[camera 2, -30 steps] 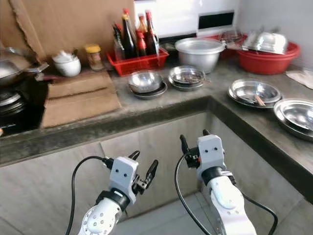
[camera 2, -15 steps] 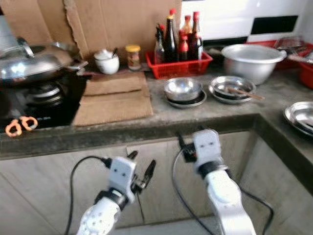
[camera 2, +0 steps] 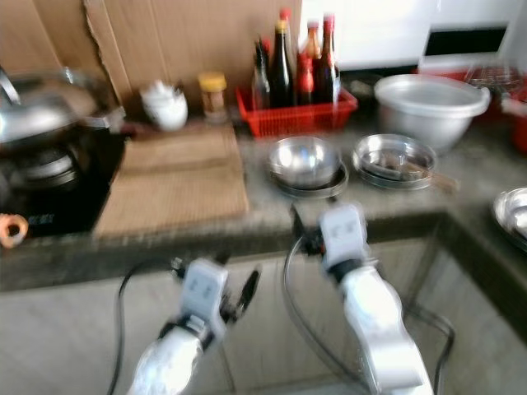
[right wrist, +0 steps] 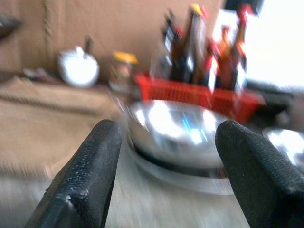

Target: Kitchen organization

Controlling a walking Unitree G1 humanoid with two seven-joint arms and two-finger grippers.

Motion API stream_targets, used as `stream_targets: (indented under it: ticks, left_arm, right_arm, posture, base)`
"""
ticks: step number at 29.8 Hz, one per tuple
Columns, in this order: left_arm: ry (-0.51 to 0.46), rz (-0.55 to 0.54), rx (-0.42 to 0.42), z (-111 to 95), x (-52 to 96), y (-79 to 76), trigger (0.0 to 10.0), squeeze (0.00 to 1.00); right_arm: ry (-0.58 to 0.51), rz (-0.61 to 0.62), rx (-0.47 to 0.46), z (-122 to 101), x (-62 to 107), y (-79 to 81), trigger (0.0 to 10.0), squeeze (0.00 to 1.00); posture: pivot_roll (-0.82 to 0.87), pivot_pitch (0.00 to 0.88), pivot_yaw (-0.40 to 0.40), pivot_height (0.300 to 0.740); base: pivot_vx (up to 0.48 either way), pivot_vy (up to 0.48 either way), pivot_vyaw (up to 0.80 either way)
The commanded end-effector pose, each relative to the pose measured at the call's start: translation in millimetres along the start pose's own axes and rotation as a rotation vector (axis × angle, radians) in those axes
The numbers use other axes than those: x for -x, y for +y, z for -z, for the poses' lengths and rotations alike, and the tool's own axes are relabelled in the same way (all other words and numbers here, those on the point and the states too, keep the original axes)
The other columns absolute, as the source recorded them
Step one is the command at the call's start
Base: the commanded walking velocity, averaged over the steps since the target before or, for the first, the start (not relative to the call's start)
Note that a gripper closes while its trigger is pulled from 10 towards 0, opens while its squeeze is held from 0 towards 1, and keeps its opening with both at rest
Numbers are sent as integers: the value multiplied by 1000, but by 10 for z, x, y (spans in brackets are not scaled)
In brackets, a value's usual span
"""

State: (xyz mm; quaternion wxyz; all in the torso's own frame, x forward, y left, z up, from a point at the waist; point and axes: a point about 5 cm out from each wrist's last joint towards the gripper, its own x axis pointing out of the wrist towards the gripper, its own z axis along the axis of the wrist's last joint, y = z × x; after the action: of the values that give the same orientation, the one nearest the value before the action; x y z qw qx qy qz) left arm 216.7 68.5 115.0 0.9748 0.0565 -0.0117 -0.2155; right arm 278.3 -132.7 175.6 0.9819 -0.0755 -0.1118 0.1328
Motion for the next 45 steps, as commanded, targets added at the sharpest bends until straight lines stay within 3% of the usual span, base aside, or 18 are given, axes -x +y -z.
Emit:
stream_targets:
  ticks: [1,2,7,8,9,13,15,23,41,45]
  left_arm:
    - [6,-16,-10,10,17,60,10000,0]
    - [7,-17,-11,10,17,61,10000,0]
    - [8,-23,-13,7,20,61,10000,0]
    - [7,-22,-12,5,22,59,10000,0]
    - [6,-22,-11,2,22,57,10000,0]
    - [3,-22,-11,-10,27,50,10000,0]
    - [-2,-20,-11,-26,35,43,10000,0]
    - [-45,0,-12,-89,48,-13,10000,0]
    - [-104,10,-16,-163,54,-62,10000,0]
    - [-201,33,3,-287,59,-114,10000,0]
  right_arm:
    - [-38,-69,6,-62,-71,91,10000,86]
    - [-39,-74,9,-65,-78,94,10000,1000]
    - [-64,-124,48,-115,-168,116,10000,1000]
    - [-69,-129,61,-129,-202,116,10000,447]
    - [-74,-134,71,-144,-245,110,10000,0]
    - [-85,-142,91,-179,-361,80,10000,0]
    - [-84,-141,144,-204,-484,50,10000,0]
    - [-37,-192,214,-155,-647,67,10000,0]
    - [18,-202,271,-35,-764,84,10000,0]
    - [27,-164,273,-38,-858,38,10000,0]
  posture:
    - [95,0,-26,740]
    - [95,0,-26,740]
    - [98,0,-29,740]
    - [100,0,-28,740]
    - [100,0,-31,740]
    - [104,0,-35,740]
    - [109,0,-42,740]
    - [122,0,-62,740]
    - [134,0,-82,740]
    - [135,0,-86,740]
  base:
    - [0,0,0]
    - [0,0,0]
    - [0,0,0]
    - [0,0,0]
    - [0,0,0]
    - [0,0,0]
    - [0,0,0]
    - [0,0,0]
    - [0,0,0]
    - [0,0,0]
